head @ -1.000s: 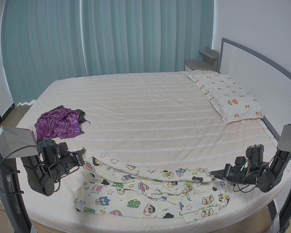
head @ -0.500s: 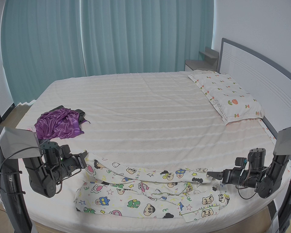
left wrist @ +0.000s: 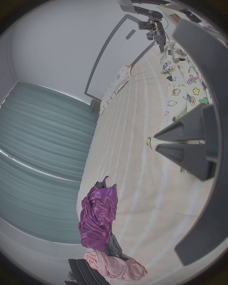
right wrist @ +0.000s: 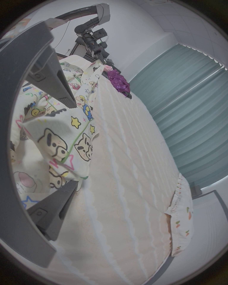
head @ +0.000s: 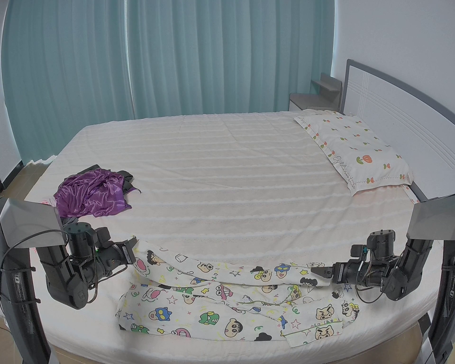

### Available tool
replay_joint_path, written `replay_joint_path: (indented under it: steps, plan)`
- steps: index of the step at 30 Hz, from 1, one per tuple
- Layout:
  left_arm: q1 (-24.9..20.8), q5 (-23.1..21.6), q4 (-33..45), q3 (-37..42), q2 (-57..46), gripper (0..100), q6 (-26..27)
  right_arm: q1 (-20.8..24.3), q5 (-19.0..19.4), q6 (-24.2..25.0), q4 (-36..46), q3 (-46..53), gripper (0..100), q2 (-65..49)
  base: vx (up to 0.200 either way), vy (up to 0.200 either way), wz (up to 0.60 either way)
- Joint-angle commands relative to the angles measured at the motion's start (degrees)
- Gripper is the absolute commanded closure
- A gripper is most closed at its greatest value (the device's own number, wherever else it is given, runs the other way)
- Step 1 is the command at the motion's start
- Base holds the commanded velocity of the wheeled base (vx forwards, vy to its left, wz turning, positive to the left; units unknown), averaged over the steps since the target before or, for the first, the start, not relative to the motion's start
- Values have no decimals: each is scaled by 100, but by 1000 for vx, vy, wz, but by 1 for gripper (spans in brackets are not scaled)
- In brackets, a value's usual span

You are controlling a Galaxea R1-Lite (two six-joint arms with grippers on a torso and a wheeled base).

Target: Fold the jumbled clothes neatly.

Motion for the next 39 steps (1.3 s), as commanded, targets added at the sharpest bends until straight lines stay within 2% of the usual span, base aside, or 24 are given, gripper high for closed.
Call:
replay_joint_path:
  steps: [1, 3, 4, 17, 21, 26, 33, 36, 39]
  plan:
    - [-1, -2, -1, -4, 15, 100, -1, 13, -49, -8, 220, -394, 0, 134, 0, 0, 0]
    - [-1, 7, -1, -4, 15, 100, -1, 13, -49, -8, 299, -447, 0, 134, 0, 0, 0]
    - [-1, -2, -1, -4, 15, 100, -1, 22, -49, -8, 326, -464, 100, 126, 0, 0, 0]
    - [-1, 7, -1, 5, -12, 100, -1, -31, -32, 10, 370, -385, 100, 2, 0, 0, 0]
    - [-1, 7, -1, 23, -56, 100, 25, -118, 65, 194, 352, -113, 100, -490, 0, 0, 0]
    - [-1, -2, -1, 155, -170, 100, 69, -242, 531, 590, 361, 177, 100, -1281, 0, 0, 0]
    - [-1, -10, -1, 374, -390, 100, 78, -373, 742, 616, 352, 520, 100, -1905, 0, 0, 0]
    - [-9, -37, -10, 533, -521, 100, 87, -470, 1076, 616, 352, 678, 100, -2204, 0, 0, 0]
    - [-1, -72, -10, 682, -618, 100, 174, -488, 1234, 616, 352, 836, 100, -2467, 0, 0, 0]
